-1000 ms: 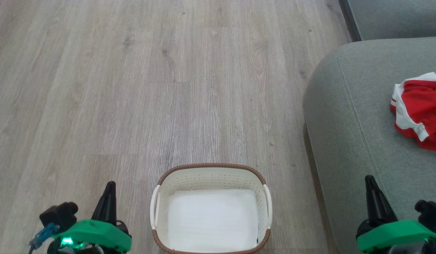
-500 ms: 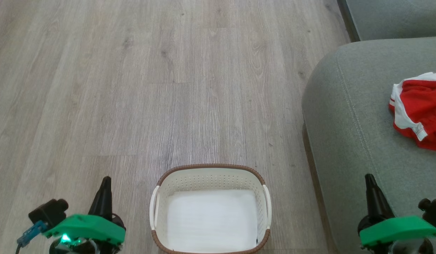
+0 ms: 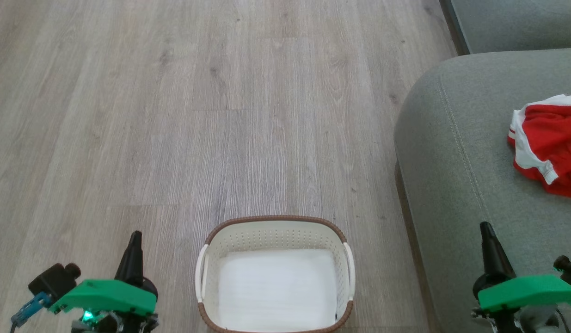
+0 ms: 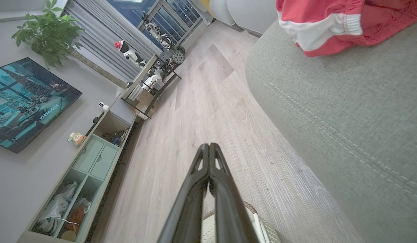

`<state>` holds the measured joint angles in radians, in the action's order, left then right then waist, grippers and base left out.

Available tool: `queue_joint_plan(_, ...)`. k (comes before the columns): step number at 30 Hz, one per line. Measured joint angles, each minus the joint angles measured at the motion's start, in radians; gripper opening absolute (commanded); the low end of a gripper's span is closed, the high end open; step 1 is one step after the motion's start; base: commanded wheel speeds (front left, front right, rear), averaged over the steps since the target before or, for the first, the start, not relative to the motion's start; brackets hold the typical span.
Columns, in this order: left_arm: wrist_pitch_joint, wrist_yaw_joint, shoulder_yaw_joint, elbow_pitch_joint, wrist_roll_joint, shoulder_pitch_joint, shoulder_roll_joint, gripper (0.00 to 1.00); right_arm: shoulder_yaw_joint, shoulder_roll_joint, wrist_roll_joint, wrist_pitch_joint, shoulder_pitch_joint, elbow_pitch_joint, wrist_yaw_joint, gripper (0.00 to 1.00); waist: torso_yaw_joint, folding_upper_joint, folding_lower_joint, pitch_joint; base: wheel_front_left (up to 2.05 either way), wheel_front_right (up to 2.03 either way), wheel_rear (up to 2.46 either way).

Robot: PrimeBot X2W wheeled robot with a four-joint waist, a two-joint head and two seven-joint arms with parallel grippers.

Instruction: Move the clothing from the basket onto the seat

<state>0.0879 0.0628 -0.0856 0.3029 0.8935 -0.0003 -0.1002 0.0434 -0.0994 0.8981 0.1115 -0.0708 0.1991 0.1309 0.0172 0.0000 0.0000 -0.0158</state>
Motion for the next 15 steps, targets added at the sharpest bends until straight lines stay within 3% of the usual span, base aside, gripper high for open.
queue_joint_plan(15, -0.044, 0.016, 0.034, -0.006, 0.151, -0.018, 0.011, 0.00, 0.014, 0.004, 0.153, -0.047, 0.026, 0.015, 0.000, 0.00, -0.004, 0.0000, 0.0000, 0.003, 0.00, 0.00, 0.00)
